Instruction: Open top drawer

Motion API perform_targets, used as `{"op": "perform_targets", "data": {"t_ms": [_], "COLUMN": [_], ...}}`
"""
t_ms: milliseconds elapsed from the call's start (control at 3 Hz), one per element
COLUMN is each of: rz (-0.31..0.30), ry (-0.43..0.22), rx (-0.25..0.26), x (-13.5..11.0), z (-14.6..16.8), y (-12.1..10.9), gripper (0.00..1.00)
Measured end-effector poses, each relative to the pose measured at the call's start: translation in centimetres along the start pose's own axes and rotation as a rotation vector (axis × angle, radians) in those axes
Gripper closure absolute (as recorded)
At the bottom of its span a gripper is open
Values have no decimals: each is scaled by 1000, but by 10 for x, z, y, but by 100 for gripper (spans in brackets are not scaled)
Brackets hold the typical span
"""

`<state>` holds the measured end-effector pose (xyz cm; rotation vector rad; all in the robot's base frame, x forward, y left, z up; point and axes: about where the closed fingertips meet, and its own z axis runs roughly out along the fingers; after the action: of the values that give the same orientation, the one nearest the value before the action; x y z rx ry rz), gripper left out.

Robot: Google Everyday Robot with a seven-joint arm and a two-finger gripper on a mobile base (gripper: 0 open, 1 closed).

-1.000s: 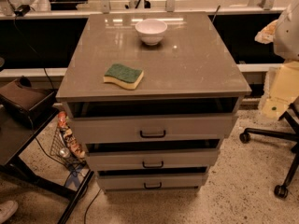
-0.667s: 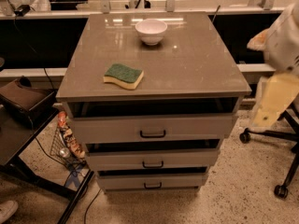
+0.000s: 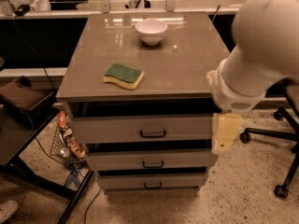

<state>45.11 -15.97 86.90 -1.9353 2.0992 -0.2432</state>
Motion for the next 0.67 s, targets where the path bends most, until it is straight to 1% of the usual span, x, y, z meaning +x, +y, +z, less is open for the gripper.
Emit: {"op": "perform_targets", "data": {"t_ms": [333,667], "rz": [-19,-22], "ry": [3,-18], "rx": [-36,-87], "x": [-14,-25], "z": [53,100], "y": [9,25], "gripper": [0,0]}}
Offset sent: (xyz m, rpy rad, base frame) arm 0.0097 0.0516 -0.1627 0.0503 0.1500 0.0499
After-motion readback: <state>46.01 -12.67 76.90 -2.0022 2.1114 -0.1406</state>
